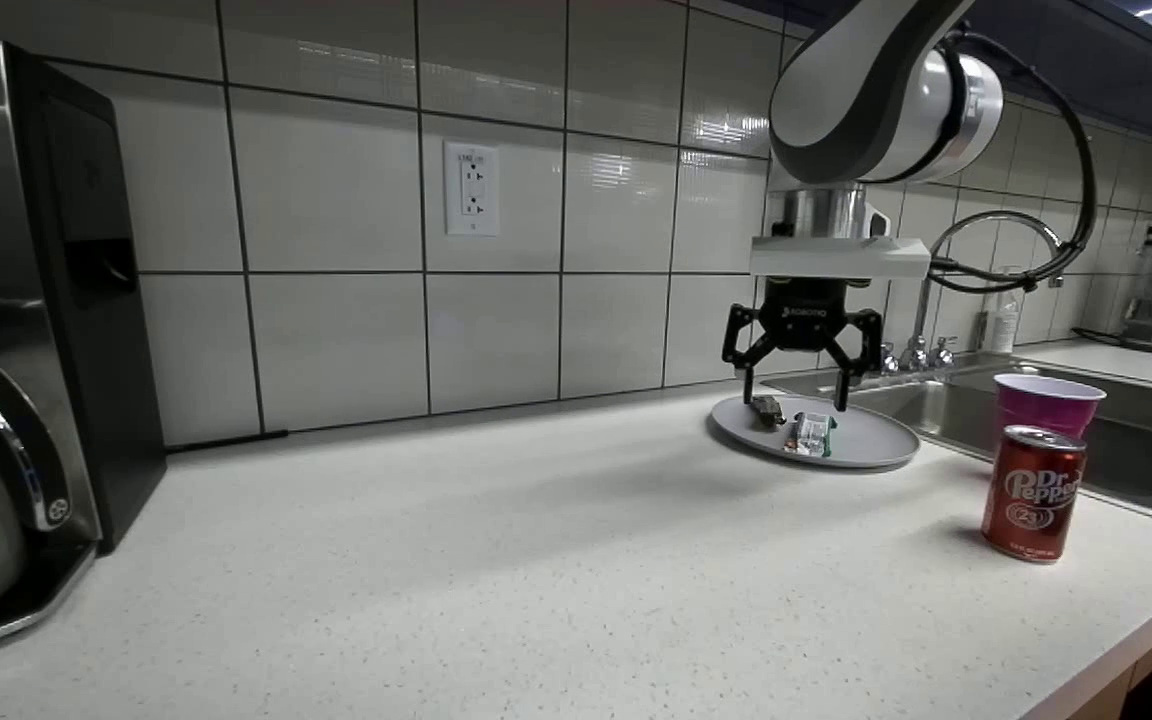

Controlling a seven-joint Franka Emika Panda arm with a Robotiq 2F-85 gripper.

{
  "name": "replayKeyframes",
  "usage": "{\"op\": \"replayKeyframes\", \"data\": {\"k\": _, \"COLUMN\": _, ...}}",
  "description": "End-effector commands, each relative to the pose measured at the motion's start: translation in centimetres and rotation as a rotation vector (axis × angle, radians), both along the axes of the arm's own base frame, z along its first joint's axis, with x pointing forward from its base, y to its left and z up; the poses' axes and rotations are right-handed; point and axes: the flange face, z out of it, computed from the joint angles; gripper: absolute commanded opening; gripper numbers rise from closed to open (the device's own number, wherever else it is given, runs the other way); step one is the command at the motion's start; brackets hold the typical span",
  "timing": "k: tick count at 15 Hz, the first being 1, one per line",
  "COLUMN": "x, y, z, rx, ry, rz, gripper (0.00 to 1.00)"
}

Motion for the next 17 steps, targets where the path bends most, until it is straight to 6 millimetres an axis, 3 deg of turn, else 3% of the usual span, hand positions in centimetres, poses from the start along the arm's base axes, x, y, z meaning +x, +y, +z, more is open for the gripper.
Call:
{"op": "replayKeyframes", "data": {"k": 1, "x": -3.3, "y": 1.3, "z": 1.2, "rx": -0.01, "ry": -0.022, "rz": 0.017, "gripper": 1.0}}
{"op": "replayKeyframes", "data": {"k": 9, "x": -7.6, "y": 2.2, "z": 2.7, "rx": -0.001, "ry": -0.026, "rz": 0.044, "gripper": 1.0}}
{"op": "replayKeyframes", "data": {"k": 10, "x": -5.9, "y": 2.2, "z": 1.7, "rx": 0.01, "ry": -0.003, "rz": 0.054, "gripper": 1.0}}
{"op": "replayKeyframes", "data": {"k": 17, "x": -7.0, "y": 2.3, "z": 2.1, "rx": 0.013, "ry": -0.004, "rz": 0.056, "gripper": 1.0}}
